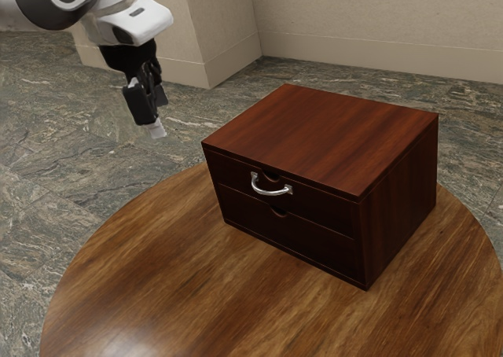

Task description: Pull the drawer handle with one arm to open the drawer

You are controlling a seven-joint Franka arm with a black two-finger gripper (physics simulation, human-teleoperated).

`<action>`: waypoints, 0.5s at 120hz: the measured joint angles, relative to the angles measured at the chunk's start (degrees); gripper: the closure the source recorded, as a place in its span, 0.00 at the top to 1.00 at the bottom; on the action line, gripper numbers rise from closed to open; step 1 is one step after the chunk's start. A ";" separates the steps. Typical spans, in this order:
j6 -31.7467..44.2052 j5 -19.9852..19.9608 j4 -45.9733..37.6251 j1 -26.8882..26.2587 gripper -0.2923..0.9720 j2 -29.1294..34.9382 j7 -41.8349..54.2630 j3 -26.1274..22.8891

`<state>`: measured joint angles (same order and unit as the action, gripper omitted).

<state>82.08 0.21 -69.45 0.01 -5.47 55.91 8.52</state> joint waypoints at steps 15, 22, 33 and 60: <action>0.56 -0.15 -0.05 -0.06 0.77 -0.57 -0.46 0.01; 0.71 -0.35 -0.52 0.41 0.77 -0.62 -0.62 0.03; 0.79 -0.63 -1.44 -0.15 0.77 -0.68 -0.84 -0.11; 5.35 2.83 -13.43 -6.93 0.77 4.81 1.89 -0.52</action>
<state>87.43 3.04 -82.88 -6.91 -0.66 57.80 8.01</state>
